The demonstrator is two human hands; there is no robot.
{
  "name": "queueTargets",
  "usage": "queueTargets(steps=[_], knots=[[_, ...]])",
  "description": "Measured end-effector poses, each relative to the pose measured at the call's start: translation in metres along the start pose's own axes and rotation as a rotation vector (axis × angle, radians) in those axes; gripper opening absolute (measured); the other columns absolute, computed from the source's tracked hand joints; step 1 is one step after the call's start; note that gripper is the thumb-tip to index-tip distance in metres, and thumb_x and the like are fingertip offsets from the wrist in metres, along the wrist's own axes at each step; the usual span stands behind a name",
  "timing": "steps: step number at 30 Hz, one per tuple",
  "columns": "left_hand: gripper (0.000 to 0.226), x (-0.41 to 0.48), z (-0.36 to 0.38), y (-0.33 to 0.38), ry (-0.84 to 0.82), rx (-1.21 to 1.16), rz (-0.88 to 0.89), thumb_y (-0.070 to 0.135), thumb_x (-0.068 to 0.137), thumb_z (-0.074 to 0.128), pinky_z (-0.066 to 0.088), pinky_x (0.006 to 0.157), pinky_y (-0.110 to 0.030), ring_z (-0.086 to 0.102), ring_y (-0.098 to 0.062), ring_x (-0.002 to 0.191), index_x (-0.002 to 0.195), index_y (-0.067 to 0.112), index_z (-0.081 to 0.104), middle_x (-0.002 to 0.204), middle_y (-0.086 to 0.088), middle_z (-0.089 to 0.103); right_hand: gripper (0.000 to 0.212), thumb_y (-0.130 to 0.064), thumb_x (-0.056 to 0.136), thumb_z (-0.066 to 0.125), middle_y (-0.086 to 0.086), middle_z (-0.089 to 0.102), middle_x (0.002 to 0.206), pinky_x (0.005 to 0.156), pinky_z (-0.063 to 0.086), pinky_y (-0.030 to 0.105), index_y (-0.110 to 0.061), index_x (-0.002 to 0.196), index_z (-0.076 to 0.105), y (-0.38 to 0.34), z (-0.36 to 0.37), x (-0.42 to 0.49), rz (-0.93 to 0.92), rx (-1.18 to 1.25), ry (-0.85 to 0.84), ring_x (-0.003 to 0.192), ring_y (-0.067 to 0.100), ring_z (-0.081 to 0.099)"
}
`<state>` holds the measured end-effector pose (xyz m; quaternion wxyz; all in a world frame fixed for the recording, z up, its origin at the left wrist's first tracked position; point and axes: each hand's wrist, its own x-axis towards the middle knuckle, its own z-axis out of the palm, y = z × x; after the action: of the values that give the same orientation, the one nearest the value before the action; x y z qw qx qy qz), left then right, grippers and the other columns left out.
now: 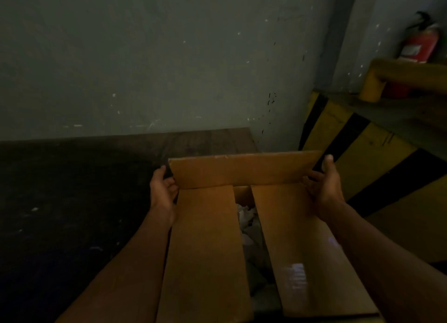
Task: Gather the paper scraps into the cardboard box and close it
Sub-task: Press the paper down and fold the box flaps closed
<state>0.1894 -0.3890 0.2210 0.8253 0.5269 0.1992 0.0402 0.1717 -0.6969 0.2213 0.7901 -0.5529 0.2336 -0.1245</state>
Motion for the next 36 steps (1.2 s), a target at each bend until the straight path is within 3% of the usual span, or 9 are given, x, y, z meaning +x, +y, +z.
queueTargets(steps=[3, 6, 10, 14, 17, 20, 23, 30, 36], knots=[[0.025, -0.003, -0.006, -0.002, -0.037, 0.052, -0.046, 0.04, 0.089, 0.05, 0.045, 0.074, -0.034, 0.057, -0.021, 0.089, 0.084, 0.019, 0.064, 0.089, -0.006, 0.065, 0.047, -0.056, 0.093, 0.044, 0.004, 0.053, 0.11, 0.094, 0.044, 0.042, -0.024, 0.127, 0.047, -0.005, -0.002, -0.003, 0.046, -0.016, 0.037, 0.1, 0.024, 0.053], [0.031, 0.004, -0.016, -0.002, -0.062, 0.081, -0.122, 0.024, 0.089, 0.051, 0.047, 0.089, -0.046, 0.058, -0.027, 0.106, 0.118, 0.02, 0.06, 0.117, -0.012, 0.061, 0.016, -0.028, 0.09, 0.051, 0.005, 0.059, 0.093, 0.067, 0.044, 0.029, -0.015, 0.092, 0.06, -0.008, -0.01, -0.006, 0.154, -0.047, -0.015, 0.079, 0.018, 0.055], [0.05, 0.003, -0.025, 0.007, -0.167, 0.203, -0.181, 0.005, 0.091, 0.049, 0.049, 0.083, -0.041, 0.055, -0.029, 0.111, 0.137, 0.023, 0.046, 0.133, -0.01, 0.046, 0.024, -0.022, 0.086, 0.061, 0.012, 0.063, 0.102, 0.077, 0.048, 0.034, -0.006, 0.105, 0.062, -0.008, -0.033, -0.006, 0.268, -0.263, -0.136, 0.088, 0.024, 0.06], [0.053, 0.001, -0.03, 0.006, -0.171, 0.588, -0.168, 0.0, 0.089, 0.052, 0.049, 0.083, -0.044, 0.053, -0.027, 0.106, 0.135, 0.026, 0.048, 0.132, -0.007, 0.047, 0.043, -0.016, 0.086, 0.069, 0.01, 0.057, 0.118, 0.077, 0.045, 0.03, -0.013, 0.128, 0.058, -0.001, -0.042, -0.009, 0.076, -0.671, -0.157, 0.099, 0.024, 0.057], [0.048, -0.009, -0.029, -0.012, -0.095, 0.955, 0.074, 0.005, 0.09, 0.054, 0.044, 0.094, -0.042, 0.05, -0.027, 0.115, 0.135, 0.021, 0.046, 0.134, -0.008, 0.048, 0.039, -0.023, 0.094, 0.058, 0.011, 0.056, 0.118, 0.085, 0.04, 0.029, -0.006, 0.129, 0.055, 0.016, -0.037, -0.016, -0.19, -1.143, -0.139, 0.107, 0.028, 0.055], [0.042, -0.03, -0.027, -0.032, -0.051, 1.357, 0.44, 0.017, 0.095, 0.047, 0.027, 0.112, -0.043, 0.035, -0.027, 0.133, 0.137, 0.013, 0.042, 0.145, -0.011, 0.037, 0.038, -0.031, 0.102, 0.033, 0.012, 0.04, 0.146, 0.111, 0.025, 0.045, -0.016, 0.133, 0.048, 0.045, -0.031, -0.029, -0.439, -1.541, -0.158, 0.136, 0.033, 0.032], [0.044, -0.053, -0.029, -0.049, -0.201, 1.683, 0.654, 0.018, 0.096, 0.042, 0.004, 0.118, -0.048, 0.02, -0.023, 0.142, 0.14, 0.018, 0.038, 0.152, -0.006, 0.029, 0.047, -0.032, 0.104, 0.02, 0.007, 0.022, 0.157, 0.117, 0.005, 0.049, -0.017, 0.146, 0.03, 0.057, -0.024, -0.052, -0.47, -1.631, -0.255, 0.146, 0.031, 0.013], [0.06, -0.11, -0.038, -0.075, -0.348, 1.755, 0.548, 0.05, 0.099, 0.019, -0.003, 0.117, -0.049, -0.001, -0.025, 0.146, 0.151, 0.023, 0.01, 0.16, -0.005, 0.005, 0.064, -0.052, 0.1, 0.021, 0.002, 0.004, 0.162, 0.118, 0.004, 0.045, -0.019, 0.153, 0.007, 0.074, -0.034, -0.116, -0.462, -1.667, -0.405, 0.148, 0.026, 0.001], [0.067, -0.138, -0.043, -0.093, -0.367, 1.847, 0.487, 0.057, 0.096, 0.013, -0.012, 0.114, -0.051, -0.019, -0.025, 0.144, 0.15, 0.025, -0.012, 0.158, 0.0, -0.017, 0.074, -0.062, 0.095, 0.012, 0.0, -0.007, 0.161, 0.118, -0.001, 0.047, -0.019, 0.153, -0.002, 0.084, -0.047, -0.153, -0.423, -1.719, -0.388, 0.148, 0.025, -0.006]])
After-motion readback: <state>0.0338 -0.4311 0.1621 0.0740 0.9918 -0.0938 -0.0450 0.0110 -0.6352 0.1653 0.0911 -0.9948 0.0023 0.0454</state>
